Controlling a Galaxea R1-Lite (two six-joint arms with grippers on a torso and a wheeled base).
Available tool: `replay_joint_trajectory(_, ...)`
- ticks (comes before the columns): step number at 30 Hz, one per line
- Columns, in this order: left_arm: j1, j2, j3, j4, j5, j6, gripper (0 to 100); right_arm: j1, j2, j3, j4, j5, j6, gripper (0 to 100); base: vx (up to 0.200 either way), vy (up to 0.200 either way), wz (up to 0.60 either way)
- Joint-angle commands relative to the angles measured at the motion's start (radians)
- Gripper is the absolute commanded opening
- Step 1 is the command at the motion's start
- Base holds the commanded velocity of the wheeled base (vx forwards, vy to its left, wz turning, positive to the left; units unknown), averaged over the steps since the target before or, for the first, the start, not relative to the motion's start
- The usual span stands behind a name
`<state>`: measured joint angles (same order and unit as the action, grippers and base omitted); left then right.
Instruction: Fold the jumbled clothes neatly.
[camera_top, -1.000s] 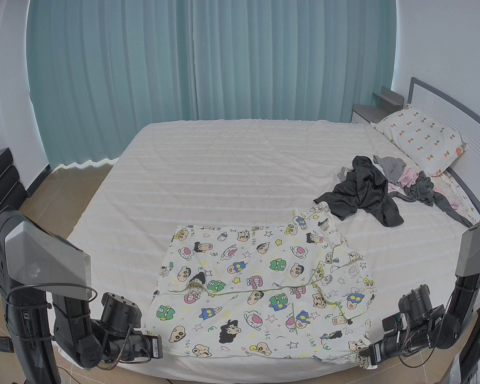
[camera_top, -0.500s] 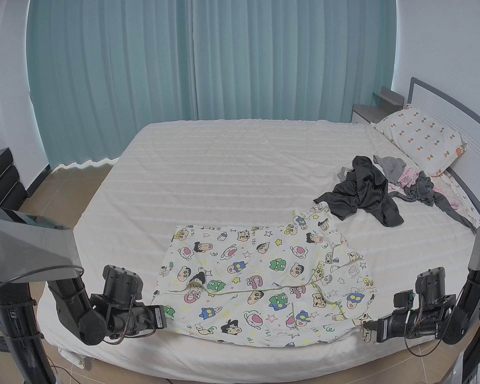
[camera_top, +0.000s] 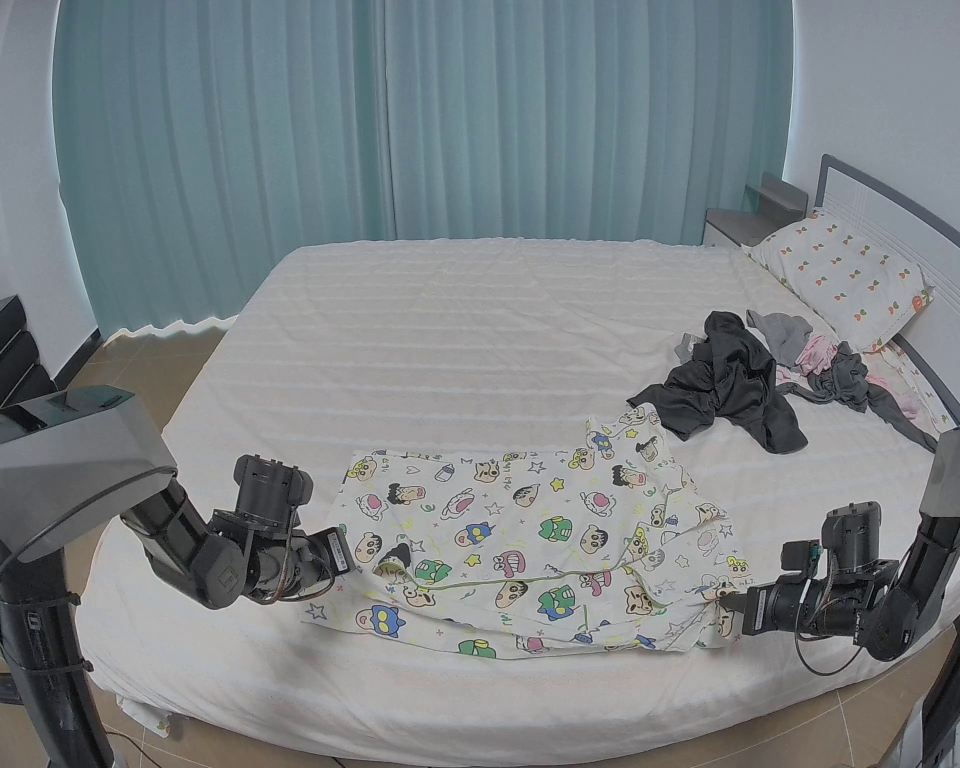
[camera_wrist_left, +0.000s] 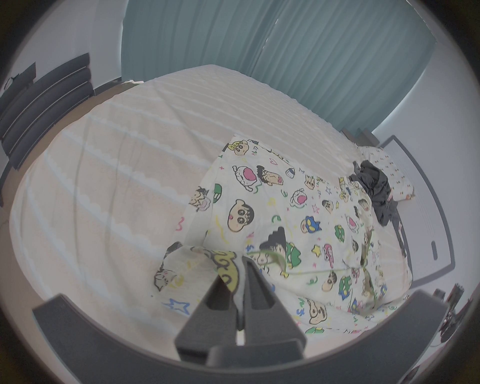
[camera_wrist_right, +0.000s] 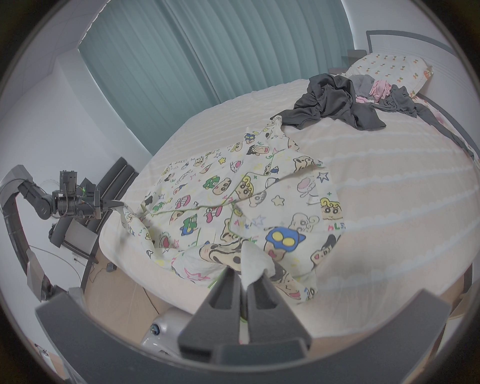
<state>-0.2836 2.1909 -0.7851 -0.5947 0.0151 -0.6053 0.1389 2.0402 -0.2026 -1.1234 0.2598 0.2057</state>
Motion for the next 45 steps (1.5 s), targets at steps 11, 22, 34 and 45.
replay_joint_trajectory(11,0.031,0.178,-0.212,-0.002,0.062,-0.134,0,-0.024,0.113,-0.140,-0.035,0.001,0.142,0,0.000,0.000,0.00)
replay_joint_trajectory(22,0.031,0.227,-0.253,-0.004,0.083,-0.151,0,-0.024,0.268,-0.129,-0.288,-0.005,0.156,0,0.000,0.000,0.00)
replay_joint_trajectory(34,0.034,0.256,-0.321,-0.004,0.089,-0.226,100,-0.025,0.344,-0.143,-0.386,-0.008,0.221,100,0.000,0.000,0.00)
replay_joint_trajectory(45,0.107,0.222,-0.312,-0.042,0.128,-0.263,100,-0.068,0.356,-0.152,-0.412,-0.010,0.273,100,0.000,0.000,0.00)
